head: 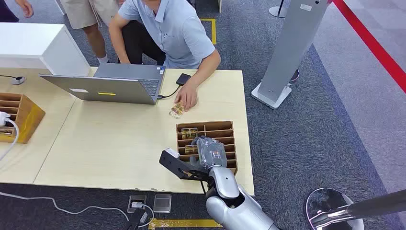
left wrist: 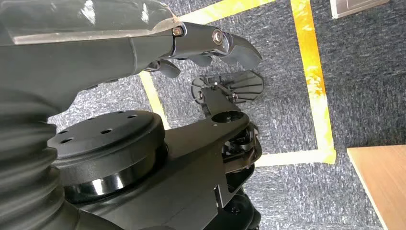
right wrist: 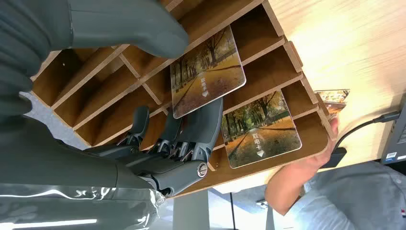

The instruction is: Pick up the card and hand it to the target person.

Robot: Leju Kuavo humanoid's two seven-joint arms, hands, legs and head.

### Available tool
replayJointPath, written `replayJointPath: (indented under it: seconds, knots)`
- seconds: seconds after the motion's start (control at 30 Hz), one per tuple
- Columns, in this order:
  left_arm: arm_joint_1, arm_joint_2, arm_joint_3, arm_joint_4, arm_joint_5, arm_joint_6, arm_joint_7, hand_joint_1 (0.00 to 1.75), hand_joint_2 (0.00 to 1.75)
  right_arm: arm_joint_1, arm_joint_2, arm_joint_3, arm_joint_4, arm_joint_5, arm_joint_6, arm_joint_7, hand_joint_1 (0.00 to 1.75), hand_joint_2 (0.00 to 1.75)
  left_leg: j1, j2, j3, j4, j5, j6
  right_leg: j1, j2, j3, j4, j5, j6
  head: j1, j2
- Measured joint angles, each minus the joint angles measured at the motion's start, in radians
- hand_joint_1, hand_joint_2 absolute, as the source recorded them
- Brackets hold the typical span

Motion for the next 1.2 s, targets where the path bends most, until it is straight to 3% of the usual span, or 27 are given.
replayJointPath:
  seconds: [0.07, 0.2, 0.4, 0.63, 1.2]
  knots:
    - [0.000, 0.000, 0.000, 0.000, 0.000, 0.000, 0.000, 0.00, 1.75, 0.000, 0.000, 0.000, 0.000, 0.000, 0.000, 0.000, 0.93, 1.75, 0.000, 0.000, 0.000, 0.000, 0.000, 0.000, 0.000, 0.000, 0.000, 0.000, 0.000, 0.000, 0.000, 0.000]
    - [0.000, -0.001, 0.000, 0.000, 0.000, 0.000, 0.000, 0.00, 1.75, 0.000, 0.002, 0.000, 0.002, 0.000, 0.000, 0.000, 1.31, 1.75, 0.000, 0.000, 0.000, 0.000, 0.000, 0.000, 0.000, 0.000, 0.000, 0.000, 0.000, 0.000, 0.000, 0.000]
    - [0.000, -0.001, 0.000, 0.000, 0.000, 0.000, 0.000, 0.00, 1.75, -0.002, 0.003, 0.000, 0.004, 0.000, -0.001, 0.000, 1.74, 1.75, 0.000, 0.000, 0.000, 0.000, 0.000, 0.000, 0.000, 0.000, 0.000, 0.000, 0.000, 0.000, 0.000, 0.000]
    - [0.000, -0.001, 0.000, 0.000, -0.007, 0.002, -0.003, 0.00, 1.75, -0.002, 0.005, 0.000, 0.004, -0.001, 0.000, 0.001, 1.66, 1.75, 0.000, 0.000, 0.000, 0.000, 0.000, 0.000, 0.000, 0.000, 0.000, 0.000, 0.000, 0.000, 0.000, 0.000]
    - [0.001, -0.001, 0.000, 0.000, -0.006, 0.019, -0.021, 0.00, 1.75, -0.001, 0.006, 0.006, -0.015, -0.003, -0.019, -0.040, 1.66, 1.75, 0.000, 0.000, 0.001, 0.000, 0.000, 0.000, 0.000, 0.000, 0.001, 0.000, 0.000, 0.000, 0.000, 0.000]
